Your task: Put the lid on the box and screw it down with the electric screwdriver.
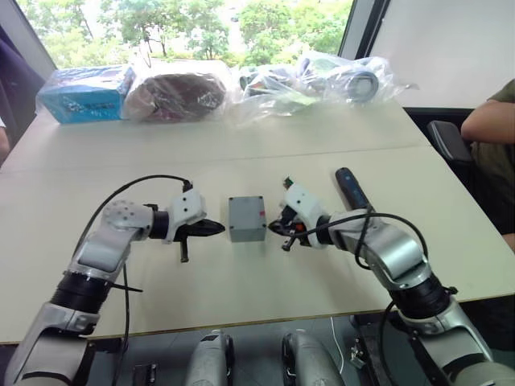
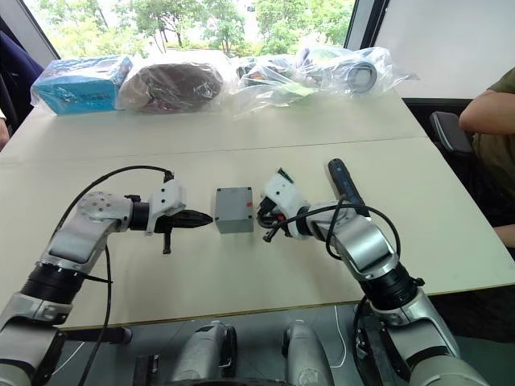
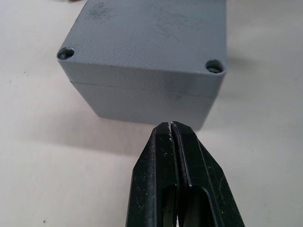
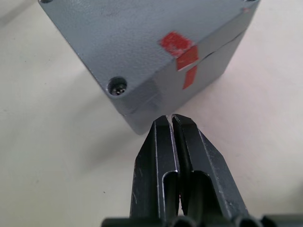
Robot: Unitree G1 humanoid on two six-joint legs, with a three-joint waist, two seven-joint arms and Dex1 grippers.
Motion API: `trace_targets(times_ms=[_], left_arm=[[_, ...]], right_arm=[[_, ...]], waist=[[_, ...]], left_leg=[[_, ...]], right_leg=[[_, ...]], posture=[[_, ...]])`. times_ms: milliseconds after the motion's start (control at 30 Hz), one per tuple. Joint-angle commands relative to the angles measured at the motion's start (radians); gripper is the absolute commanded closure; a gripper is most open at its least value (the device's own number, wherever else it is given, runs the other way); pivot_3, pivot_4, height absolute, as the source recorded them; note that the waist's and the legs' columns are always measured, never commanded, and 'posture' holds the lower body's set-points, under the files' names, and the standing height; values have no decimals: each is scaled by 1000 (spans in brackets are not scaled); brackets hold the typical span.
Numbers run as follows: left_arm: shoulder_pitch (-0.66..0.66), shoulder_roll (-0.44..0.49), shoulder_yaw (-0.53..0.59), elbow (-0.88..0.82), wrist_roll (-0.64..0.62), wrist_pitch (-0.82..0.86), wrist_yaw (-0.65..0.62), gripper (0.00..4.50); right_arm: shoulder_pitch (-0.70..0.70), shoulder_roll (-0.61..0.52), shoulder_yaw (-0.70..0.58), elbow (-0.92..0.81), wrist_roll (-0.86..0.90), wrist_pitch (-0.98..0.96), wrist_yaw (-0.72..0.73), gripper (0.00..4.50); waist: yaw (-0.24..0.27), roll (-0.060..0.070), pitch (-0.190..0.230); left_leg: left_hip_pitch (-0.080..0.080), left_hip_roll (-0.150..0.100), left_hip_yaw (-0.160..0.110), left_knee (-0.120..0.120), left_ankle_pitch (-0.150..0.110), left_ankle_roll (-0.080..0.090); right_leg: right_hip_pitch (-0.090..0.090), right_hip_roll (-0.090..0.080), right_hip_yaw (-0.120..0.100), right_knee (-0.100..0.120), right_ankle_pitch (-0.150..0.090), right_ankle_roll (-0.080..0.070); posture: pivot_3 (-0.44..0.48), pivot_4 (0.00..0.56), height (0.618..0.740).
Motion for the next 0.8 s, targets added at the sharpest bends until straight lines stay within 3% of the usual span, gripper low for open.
trace_targets(times_ms=[33, 200, 300, 467, 800], left_arm=[[-50, 17, 74, -81, -75, 55, 2, 4500], [-137, -6, 84, -84, -92, 72, 33, 4500], [-173, -27, 80, -78, -92, 59, 47, 4500], [-205, -44, 78, -73, -90, 63, 67, 4500], [-190, -44, 76, -90, -85, 65, 93, 4500]], right_arm=[[-55, 17, -107, 7, -18, -115, -54, 4433], [-121, 57, -128, 209, -45, -206, -86, 4433], [-176, 93, -117, 365, -71, -266, -95, 3637], [-242, 125, -109, 536, -106, -318, -99, 1635], [-325, 188, -132, 772, -117, -406, -86, 1635]], waist=[[0, 0, 0], [-2, 0, 0], [-3, 0, 0], [-4, 0, 0], [-4, 0, 0]], left_leg=[[0, 0, 0, 0, 0, 0], [0, 0, 0, 0, 0, 0], [0, 0, 1, 0, 0, 0], [0, 0, 1, 0, 0, 0], [0, 0, 1, 0, 0, 0]], right_leg=[[0, 0, 0, 0, 0, 0], [0, 0, 0, 0, 0, 0], [0, 0, 0, 0, 0, 0], [0, 0, 0, 0, 0, 0], [0, 0, 1, 1, 0, 0]], posture=[[0, 150, 740], [0, 150, 740], [0, 150, 740], [0, 150, 740], [0, 150, 740]])
